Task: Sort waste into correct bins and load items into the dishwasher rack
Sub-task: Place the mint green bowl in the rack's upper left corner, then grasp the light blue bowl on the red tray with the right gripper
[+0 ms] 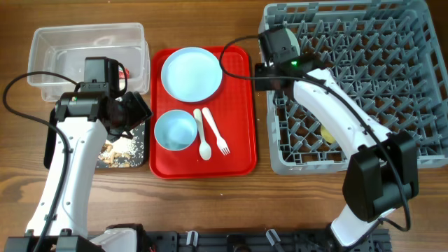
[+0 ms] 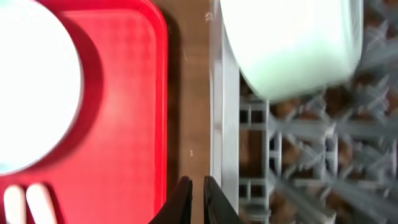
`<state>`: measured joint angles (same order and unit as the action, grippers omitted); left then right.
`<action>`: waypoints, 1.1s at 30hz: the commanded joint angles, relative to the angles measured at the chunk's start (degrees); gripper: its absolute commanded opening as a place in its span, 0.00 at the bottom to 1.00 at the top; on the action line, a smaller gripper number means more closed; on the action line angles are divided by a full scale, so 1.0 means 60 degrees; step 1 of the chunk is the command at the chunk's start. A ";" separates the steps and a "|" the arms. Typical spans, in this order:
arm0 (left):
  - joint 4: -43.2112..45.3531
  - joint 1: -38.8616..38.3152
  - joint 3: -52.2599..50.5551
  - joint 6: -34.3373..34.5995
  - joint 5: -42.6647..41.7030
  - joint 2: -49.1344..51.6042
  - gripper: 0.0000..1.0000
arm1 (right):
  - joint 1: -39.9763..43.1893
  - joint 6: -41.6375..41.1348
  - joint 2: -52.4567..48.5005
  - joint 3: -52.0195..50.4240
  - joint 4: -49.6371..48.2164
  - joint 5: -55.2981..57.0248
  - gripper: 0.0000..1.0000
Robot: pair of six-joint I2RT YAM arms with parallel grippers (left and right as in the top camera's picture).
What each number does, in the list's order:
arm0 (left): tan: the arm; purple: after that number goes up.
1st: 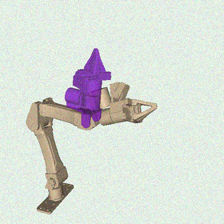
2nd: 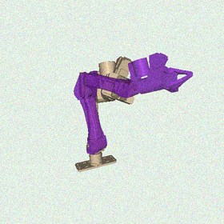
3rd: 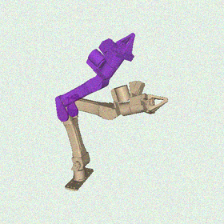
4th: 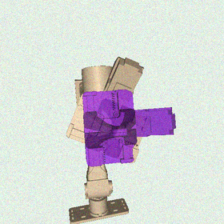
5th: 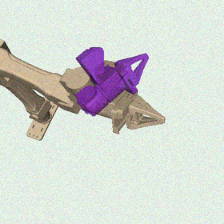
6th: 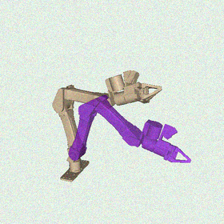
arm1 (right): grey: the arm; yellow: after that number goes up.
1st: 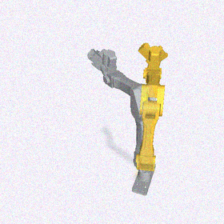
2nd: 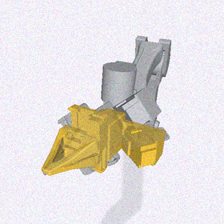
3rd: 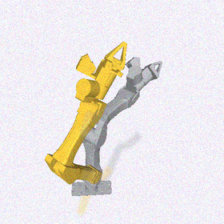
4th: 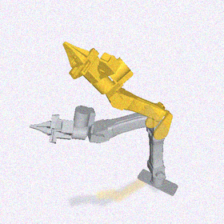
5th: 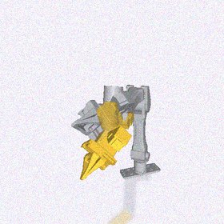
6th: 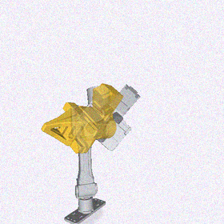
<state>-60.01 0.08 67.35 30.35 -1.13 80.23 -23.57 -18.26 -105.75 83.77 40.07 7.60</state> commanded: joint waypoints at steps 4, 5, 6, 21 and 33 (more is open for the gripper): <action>-0.0007 0.0033 -0.0007 0.0022 0.0058 -0.0157 0.73 | -0.0004 0.1064 -0.0707 0.0018 -0.0794 -0.0539 0.06; -0.0007 0.0033 -0.0007 0.0022 0.0058 -0.0157 0.73 | 0.0004 0.1027 -0.0914 0.0018 -0.0816 -0.0404 0.04; -0.0011 0.0033 -0.0007 0.0022 0.0058 -0.0157 0.73 | 0.0004 0.0943 -0.0969 0.0018 -0.0812 -0.0146 0.04; -0.0015 0.0033 -0.0007 0.0022 0.0058 -0.0157 0.73 | 0.0066 -0.0346 -0.1064 0.0018 -0.0554 0.3111 0.04; -0.1271 0.0656 -0.0007 0.0346 0.1745 -0.0408 0.82 | -0.0528 0.1235 0.0554 0.0382 0.1035 -0.5242 0.50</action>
<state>-65.23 0.49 67.35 30.83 3.73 80.18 -24.43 -9.17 -103.11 85.93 43.46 -18.37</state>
